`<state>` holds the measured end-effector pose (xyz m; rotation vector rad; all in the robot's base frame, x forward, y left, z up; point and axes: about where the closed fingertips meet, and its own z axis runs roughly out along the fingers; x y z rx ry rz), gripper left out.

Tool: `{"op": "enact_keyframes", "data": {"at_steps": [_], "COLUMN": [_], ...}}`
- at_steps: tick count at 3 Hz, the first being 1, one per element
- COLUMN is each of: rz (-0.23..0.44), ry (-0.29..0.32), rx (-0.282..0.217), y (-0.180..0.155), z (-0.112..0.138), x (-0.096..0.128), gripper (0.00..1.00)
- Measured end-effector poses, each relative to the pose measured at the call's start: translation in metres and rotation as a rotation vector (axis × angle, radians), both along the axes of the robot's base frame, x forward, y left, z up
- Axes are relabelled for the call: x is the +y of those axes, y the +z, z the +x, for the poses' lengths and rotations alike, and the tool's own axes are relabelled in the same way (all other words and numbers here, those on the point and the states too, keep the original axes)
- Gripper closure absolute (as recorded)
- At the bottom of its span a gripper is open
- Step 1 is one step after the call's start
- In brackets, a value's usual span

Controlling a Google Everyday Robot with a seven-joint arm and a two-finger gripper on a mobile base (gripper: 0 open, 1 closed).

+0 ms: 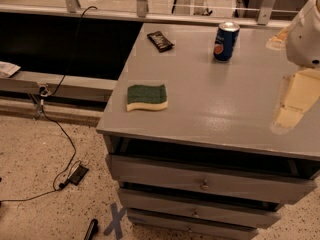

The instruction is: Move pepsi can near sponge

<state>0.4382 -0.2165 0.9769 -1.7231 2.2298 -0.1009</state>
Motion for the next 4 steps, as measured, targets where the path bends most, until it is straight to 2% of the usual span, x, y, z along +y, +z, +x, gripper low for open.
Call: {"op": "enact_keyframes", "data": {"at_steps": [1, 2, 3, 4], "rz": [0.0, 0.035, 0.127, 0.231], "ry": [0.0, -0.013, -0.014, -0.04], "rx": [0.0, -0.009, -0.048, -0.139], "y": [0.0, -0.004, -0.003, 0.01], "z": [0.0, 0.022, 0.076, 0.138], "x": [0.0, 0.002, 0.009, 0.009], "gripper": [0.0, 0.0, 0.0, 0.0]}}
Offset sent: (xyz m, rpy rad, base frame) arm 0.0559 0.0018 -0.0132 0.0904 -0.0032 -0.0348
